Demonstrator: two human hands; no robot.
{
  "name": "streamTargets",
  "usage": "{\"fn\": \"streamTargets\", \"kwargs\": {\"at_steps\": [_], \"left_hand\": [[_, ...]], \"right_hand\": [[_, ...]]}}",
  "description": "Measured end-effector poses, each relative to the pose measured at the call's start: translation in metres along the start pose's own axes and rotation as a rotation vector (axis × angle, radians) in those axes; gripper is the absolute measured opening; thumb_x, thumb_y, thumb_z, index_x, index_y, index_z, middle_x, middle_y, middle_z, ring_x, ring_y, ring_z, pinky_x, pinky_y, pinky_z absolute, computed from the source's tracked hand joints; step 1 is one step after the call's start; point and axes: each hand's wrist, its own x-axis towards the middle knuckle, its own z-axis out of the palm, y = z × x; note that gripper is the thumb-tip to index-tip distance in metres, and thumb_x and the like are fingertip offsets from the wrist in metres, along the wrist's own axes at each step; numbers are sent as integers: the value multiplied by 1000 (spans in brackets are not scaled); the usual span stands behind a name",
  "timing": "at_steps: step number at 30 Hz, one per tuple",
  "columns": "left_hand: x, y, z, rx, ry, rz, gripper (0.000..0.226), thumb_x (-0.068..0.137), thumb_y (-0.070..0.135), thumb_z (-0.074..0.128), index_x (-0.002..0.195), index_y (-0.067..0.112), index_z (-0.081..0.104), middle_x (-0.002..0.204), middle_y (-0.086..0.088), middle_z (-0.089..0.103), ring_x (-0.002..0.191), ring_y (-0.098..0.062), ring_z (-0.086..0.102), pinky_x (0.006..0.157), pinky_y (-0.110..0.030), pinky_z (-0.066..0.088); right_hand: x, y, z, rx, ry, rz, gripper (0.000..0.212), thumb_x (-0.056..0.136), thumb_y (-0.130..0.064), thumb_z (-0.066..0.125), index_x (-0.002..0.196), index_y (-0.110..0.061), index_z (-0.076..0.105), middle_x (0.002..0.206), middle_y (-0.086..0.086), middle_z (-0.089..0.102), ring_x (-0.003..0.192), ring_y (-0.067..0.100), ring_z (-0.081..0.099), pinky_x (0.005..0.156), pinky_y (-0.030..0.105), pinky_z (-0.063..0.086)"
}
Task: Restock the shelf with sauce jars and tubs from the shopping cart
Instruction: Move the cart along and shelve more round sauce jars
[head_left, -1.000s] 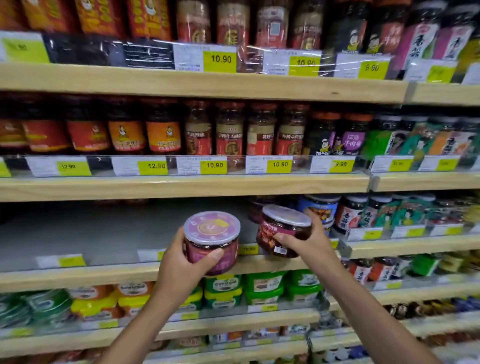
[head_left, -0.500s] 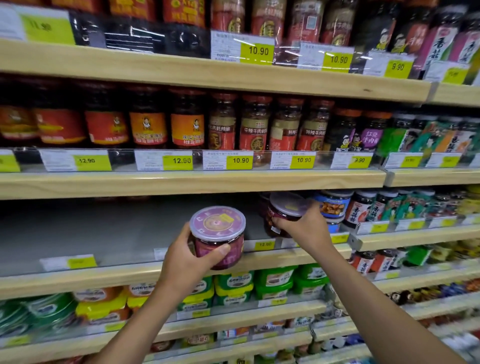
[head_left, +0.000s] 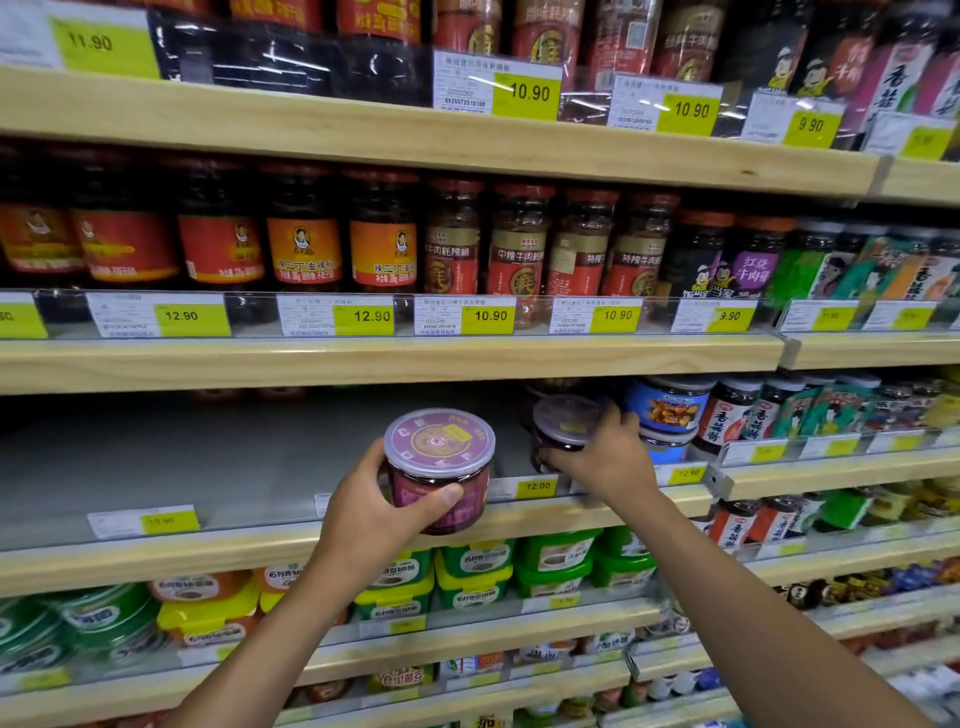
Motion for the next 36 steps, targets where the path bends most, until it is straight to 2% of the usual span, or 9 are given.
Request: {"fn": "streamTargets", "kwargs": {"at_steps": [10,12,16,18,20,22,26,31,36], "left_hand": [[14,4,18,32,-83,-14,69,45,75,79,107,55,55,108,26,67,100,8,61,86,-32,56],[18,7,23,30,-93,-11,70,44,76,79,106,54,56,108,24,68,102,2,63,89,-35,57],[31,10,36,-3,-118,-1,69,44,76,80,104,51,59,109,22,70,105,-4,66,93,-40,57],[40,12,46,-37,-125,8,75,43,80,82,107,46,63,109,18,72,104,-5,68,95,-42,57],[51,14,60,-58,-134,18,85,41,84,82,111,39,67,108,15,74,104,-7,69,95,-45,57],[61,18,75,-70,-140,33,86,43,83,82,112,33,69,106,15,76,102,-7,71,94,-46,58],[78,34,106,-45,-153,61,77,49,76,82,111,30,72,104,14,76,99,-5,71,92,-40,59],[94,52,135,19,-237,139,52,70,54,87,115,33,70,112,14,70,105,-5,65,86,-19,47],[107,50,148,50,-403,141,77,59,61,79,128,31,60,126,10,65,119,-10,61,102,-27,45]], "right_hand": [[1,13,-2,15,-82,-5,116,70,-61,79,155,-12,18,142,21,39,132,40,42,104,45,42],[-6,18,-10,5,-49,-51,100,74,-59,75,150,-14,29,135,17,46,127,37,44,102,44,44],[-24,25,-29,-5,168,-207,44,85,-48,55,121,-23,57,107,-1,58,105,23,53,86,40,49],[-32,22,-34,195,72,-209,32,91,-35,60,121,-26,61,103,-3,59,95,14,56,81,34,48],[-40,20,-35,375,-80,-222,36,90,-30,68,125,-30,60,103,-6,58,88,6,59,77,27,48],[-45,19,-33,415,-134,-277,52,85,-39,74,132,-35,54,116,-15,55,93,2,59,79,22,50],[-40,17,-27,442,-33,-267,75,73,-51,81,136,-36,45,121,-17,50,93,3,60,81,24,53],[-19,25,-29,453,75,-252,73,79,-40,81,141,-29,44,114,-10,47,75,7,62,79,32,56],[-4,39,-24,409,90,-230,72,73,-58,68,136,-32,47,116,-10,52,89,19,61,76,36,54]]}}
